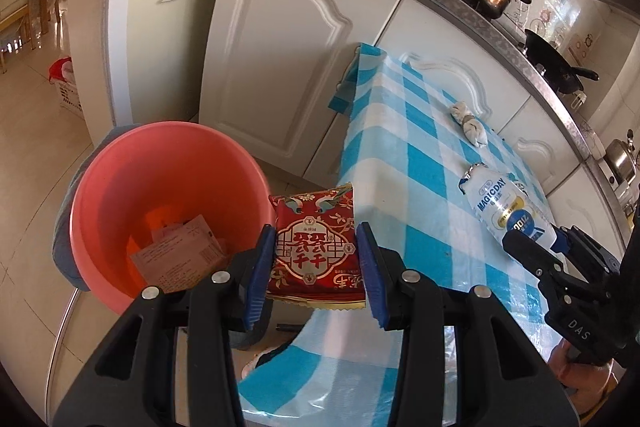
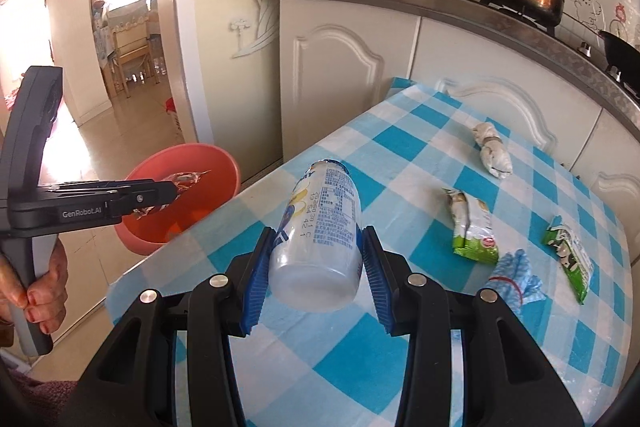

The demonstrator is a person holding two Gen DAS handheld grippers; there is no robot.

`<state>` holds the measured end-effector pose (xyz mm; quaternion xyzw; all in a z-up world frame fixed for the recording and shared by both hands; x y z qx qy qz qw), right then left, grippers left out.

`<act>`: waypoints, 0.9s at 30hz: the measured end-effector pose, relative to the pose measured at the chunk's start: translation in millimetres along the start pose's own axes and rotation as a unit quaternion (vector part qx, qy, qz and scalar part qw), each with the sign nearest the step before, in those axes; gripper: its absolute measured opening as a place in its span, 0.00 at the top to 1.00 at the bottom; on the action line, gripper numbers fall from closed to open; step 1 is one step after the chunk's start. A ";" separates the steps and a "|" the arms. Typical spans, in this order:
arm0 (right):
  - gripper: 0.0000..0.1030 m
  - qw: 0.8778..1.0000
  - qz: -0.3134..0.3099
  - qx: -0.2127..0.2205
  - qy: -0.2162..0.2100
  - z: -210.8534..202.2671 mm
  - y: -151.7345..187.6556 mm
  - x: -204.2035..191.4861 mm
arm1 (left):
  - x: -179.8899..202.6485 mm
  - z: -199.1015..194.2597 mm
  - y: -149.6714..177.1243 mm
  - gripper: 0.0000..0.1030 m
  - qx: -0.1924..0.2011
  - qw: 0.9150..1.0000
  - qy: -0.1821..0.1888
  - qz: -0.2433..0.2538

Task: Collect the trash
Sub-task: 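Carry the red packet and white bottle over the orange bucket and open both tools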

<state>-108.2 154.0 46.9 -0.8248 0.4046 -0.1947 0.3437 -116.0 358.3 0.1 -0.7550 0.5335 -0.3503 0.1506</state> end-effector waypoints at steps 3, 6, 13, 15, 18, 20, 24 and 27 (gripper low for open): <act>0.56 1.000 -0.002 -0.008 -0.022 7.1 -4.9 -12.8 | -18.3 -1.4 -1.4 0.58 0.005 1.000 -0.008 -0.014; 0.56 0.999 0.000 -0.018 -0.044 14.5 -11.1 -24.1 | -36.3 -1.8 -2.2 0.58 0.008 0.999 -0.018 -0.026; 0.56 0.995 -0.019 -0.037 -0.086 30.5 -28.1 -58.9 | -83.0 -1.3 -2.1 0.58 0.012 0.997 -0.046 -0.064; 0.56 0.994 -0.025 -0.042 -0.097 35.5 -33.0 -70.0 | -94.3 -1.1 -1.2 0.58 0.012 0.996 -0.050 -0.076; 0.56 0.992 -0.036 -0.049 -0.112 43.7 -40.3 -85.2 | -109.1 -0.5 -1.0 0.58 0.014 0.994 -0.057 -0.089; 0.56 0.990 -0.042 -0.056 -0.124 50.1 -44.7 -95.7 | -116.9 0.8 0.0 0.58 0.014 0.993 -0.060 -0.096; 0.56 0.986 -0.049 -0.075 -0.142 67.5 -50.9 -110.6 | -128.7 6.2 0.5 0.58 0.011 0.992 -0.063 -0.109; 0.56 0.983 -0.051 -0.086 -0.152 78.0 -52.9 -121.5 | -134.6 10.3 1.5 0.58 0.007 0.991 -0.062 -0.116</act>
Point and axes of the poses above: each gripper's, at about its wrist camera, not at the fingertips, and z roughly the way its jaws point, x to its right, y to its underside, the point moved 3 cm from there along z, roughly the way its jaws point, and after that the axes turned 2 degrees about -z, right-handed, at the moved point
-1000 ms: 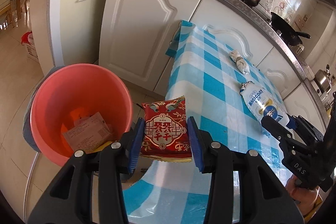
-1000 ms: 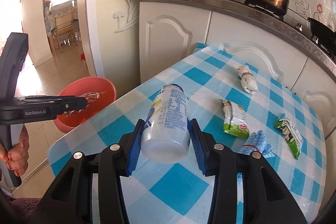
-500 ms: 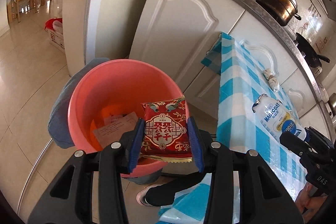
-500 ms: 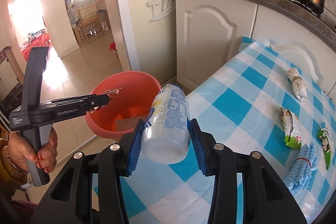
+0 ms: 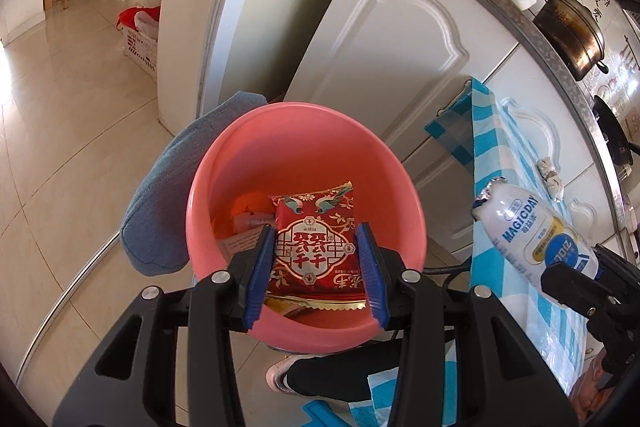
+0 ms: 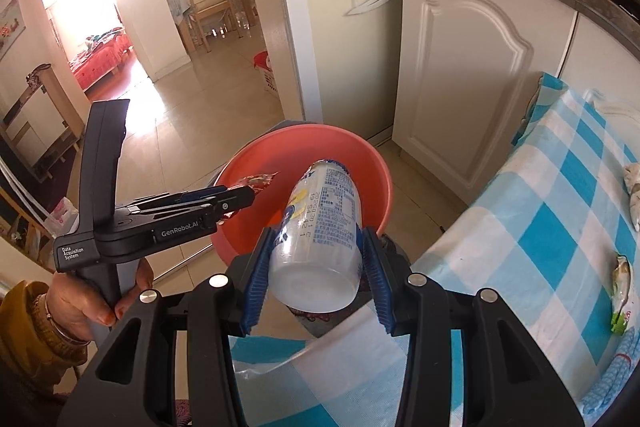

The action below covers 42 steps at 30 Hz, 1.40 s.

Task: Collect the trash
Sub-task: 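Carry the red packet and white bottle over the orange bucket and open both tools, then move both open tools back over the remaining table items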

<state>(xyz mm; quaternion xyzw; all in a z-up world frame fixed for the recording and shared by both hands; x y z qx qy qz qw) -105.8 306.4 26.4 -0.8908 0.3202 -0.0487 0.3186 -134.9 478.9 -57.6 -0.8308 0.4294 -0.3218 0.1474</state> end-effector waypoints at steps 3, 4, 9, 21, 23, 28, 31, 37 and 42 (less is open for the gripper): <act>0.56 1.000 -0.001 -0.013 -0.008 14.2 -4.6 -4.5 | -3.2 4.8 -0.9 0.58 -0.002 1.000 0.000 -0.002; 0.56 1.000 -0.002 -0.016 -0.010 17.7 -5.5 -6.5 | -3.7 6.5 -1.2 0.58 -0.003 1.000 -0.001 -0.003; 0.56 1.000 -0.003 -0.026 -0.015 34.6 -11.0 -13.5 | -8.6 14.0 -3.0 0.58 -0.004 1.000 -0.006 -0.009; 0.17 0.999 0.046 -0.002 -0.009 30.2 -7.6 9.1 | -19.1 11.1 -6.2 0.19 0.008 0.999 -0.036 -0.016; 0.15 0.998 0.063 0.009 -0.011 20.4 -4.0 18.7 | -15.0 4.8 -7.4 0.16 0.022 0.999 -0.047 -0.008; 0.14 0.994 0.099 0.039 -0.007 -2.1 5.2 40.4 | -0.3 -7.3 -12.9 0.12 0.034 0.998 -0.052 0.019; 0.13 0.992 0.118 0.054 -0.006 -15.1 11.2 49.7 | 10.3 -14.4 -14.5 0.09 0.040 0.998 -0.047 0.029; 0.13 0.987 0.142 0.079 0.006 -37.8 23.8 67.2 | 31.1 -25.0 -13.4 0.07 0.043 0.997 -0.035 0.049; 0.11 0.983 0.157 0.096 0.025 -55.6 34.8 77.4 | 49.7 -32.0 -11.3 0.07 0.042 0.997 -0.021 0.059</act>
Point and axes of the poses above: each gripper's, at about its wrist camera, not at the fingertips, and z roughly the way its jaws point, x to its right, y to its underside, the point moved 3 cm from there along z, roughly the way its jaws point, and after that the axes turned 2 degrees about -z, right-handed, at the moved point
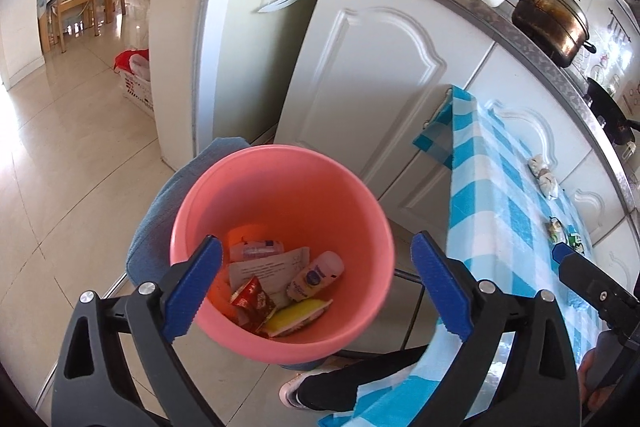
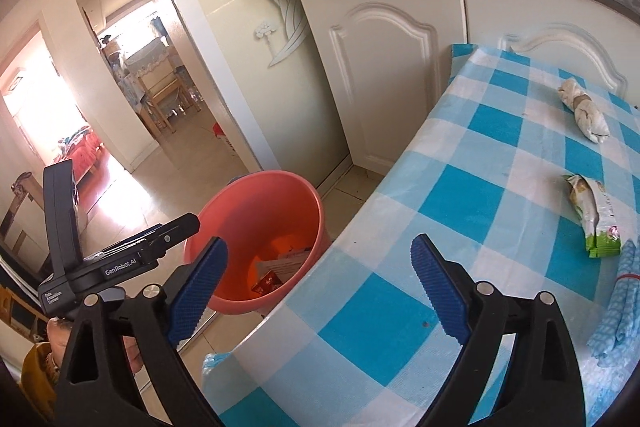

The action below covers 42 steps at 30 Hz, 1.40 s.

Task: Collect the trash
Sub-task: 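Move both open tools back over the remaining table items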

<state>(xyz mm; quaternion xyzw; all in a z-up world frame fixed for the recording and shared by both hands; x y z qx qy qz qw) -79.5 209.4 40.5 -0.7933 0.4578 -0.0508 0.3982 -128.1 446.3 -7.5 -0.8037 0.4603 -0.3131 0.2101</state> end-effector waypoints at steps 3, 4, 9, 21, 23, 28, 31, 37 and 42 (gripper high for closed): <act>0.10 1.000 0.006 0.006 0.007 -9.2 1.1 8.6 | 12.5 -4.0 1.5 0.07 0.000 1.000 0.005 0.010; 0.10 1.000 0.007 0.010 0.010 -12.8 1.4 10.3 | 16.6 -5.0 2.3 0.07 0.000 1.000 0.006 0.014; 0.10 0.999 0.004 0.029 0.026 -29.4 4.1 19.6 | 38.3 -9.5 6.0 0.07 -0.002 0.999 0.016 0.031; 0.10 0.996 0.028 0.071 0.044 -66.3 8.0 58.2 | 88.9 -10.2 20.8 0.07 -0.021 0.996 0.026 0.078; 0.10 0.995 0.033 0.076 0.047 -71.4 8.2 66.0 | 96.9 -9.7 23.0 0.07 -0.023 0.996 0.027 0.084; 0.10 0.993 0.050 0.089 0.052 -84.4 7.9 86.9 | 118.8 -6.7 28.2 0.07 -0.030 0.994 0.032 0.099; 0.10 0.992 0.059 0.095 0.055 -91.5 8.4 100.3 | 132.1 -5.2 31.5 0.07 -0.033 0.993 0.036 0.111; 0.10 0.989 0.079 0.105 0.061 -105.0 9.8 128.1 | 154.9 -0.7 37.8 0.07 -0.041 0.990 0.039 0.131; 0.10 0.986 0.101 0.116 0.071 -117.8 13.3 156.5 | 170.4 2.1 43.2 0.07 -0.049 0.988 0.041 0.141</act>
Point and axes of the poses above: each gripper's, at about its wrist camera, not at the fingertips, and z roughly the way its jaws point, x to its right, y to its underside, the point moved 3 cm from there along z, roughly the way its jaws point, and after that the axes turned 2 degrees about -z, right-handed, at the moved point
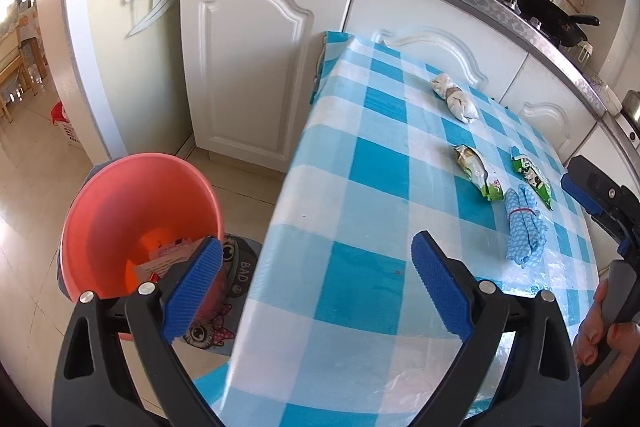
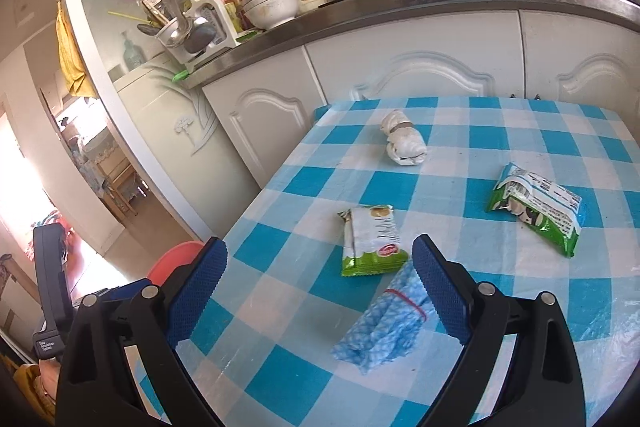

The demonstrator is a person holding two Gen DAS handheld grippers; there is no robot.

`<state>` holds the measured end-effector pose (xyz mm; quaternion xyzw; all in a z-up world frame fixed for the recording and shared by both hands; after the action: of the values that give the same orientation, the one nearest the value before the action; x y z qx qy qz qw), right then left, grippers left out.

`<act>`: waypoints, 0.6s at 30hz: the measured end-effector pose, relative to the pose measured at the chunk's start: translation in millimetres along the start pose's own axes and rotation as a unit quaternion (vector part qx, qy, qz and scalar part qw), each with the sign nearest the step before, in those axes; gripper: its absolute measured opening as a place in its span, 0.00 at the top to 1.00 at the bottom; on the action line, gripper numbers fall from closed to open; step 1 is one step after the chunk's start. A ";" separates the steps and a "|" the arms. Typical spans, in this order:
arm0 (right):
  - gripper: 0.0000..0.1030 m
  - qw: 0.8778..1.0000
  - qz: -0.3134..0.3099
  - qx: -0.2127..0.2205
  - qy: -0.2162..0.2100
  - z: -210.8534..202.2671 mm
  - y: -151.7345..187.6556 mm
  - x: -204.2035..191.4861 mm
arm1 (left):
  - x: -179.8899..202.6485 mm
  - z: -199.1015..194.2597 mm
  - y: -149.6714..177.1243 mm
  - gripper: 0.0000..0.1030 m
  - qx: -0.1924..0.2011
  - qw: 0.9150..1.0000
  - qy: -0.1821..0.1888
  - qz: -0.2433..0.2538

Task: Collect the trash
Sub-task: 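Move both open tools back over the remaining table items, then grasp the wrapped white bundle with the left tool while the right tool grasps the green-white packet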

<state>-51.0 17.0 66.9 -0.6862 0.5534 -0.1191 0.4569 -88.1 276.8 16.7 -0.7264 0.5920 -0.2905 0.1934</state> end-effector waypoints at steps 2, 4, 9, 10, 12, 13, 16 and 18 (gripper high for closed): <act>0.10 1.000 0.012 0.005 0.004 -4.1 -2.2 14.1 | 7.3 2.1 -0.1 0.07 -0.002 1.000 0.000 0.006; 0.10 1.000 0.021 0.011 0.014 -8.6 -3.8 28.8 | 14.6 4.7 -0.3 0.07 -0.006 1.000 0.002 0.012; 0.10 0.998 0.046 0.021 0.044 -17.8 -6.2 68.7 | 31.5 12.4 -0.1 0.07 -0.014 1.000 0.007 0.027; 0.10 0.997 0.050 0.021 0.049 -19.0 -6.7 75.5 | 34.5 13.8 0.1 0.07 -0.016 0.999 0.009 0.030; 0.10 0.996 0.057 0.023 0.064 -21.9 -6.6 90.4 | 41.7 16.7 0.6 0.07 -0.019 0.999 0.013 0.036; 0.10 0.995 0.060 0.024 0.070 -23.2 -6.2 97.4 | 45.8 18.2 0.7 0.07 -0.020 0.999 0.015 0.040; 0.10 0.994 0.065 0.023 0.089 -25.6 -4.7 116.5 | 55.3 21.9 0.3 0.07 -0.022 0.998 0.019 0.048; 0.10 0.993 0.065 0.019 0.099 -25.7 -3.9 128.1 | 61.1 24.4 0.3 0.07 -0.025 0.998 0.024 0.052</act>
<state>-19.6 -107.1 40.2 -0.6249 0.6368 -0.1676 0.4193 -64.4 215.9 9.9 -0.6921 0.6406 -0.2825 0.1756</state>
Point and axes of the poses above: each gripper's, at about its wrist camera, not at the fingertips, and z roughly the way its jaws point, x to its right, y to its underside, the point moved 3 cm from there along z, roughly the way its jaws point, and after that the axes turned 2 degrees about -z, right-handed, at the moved point
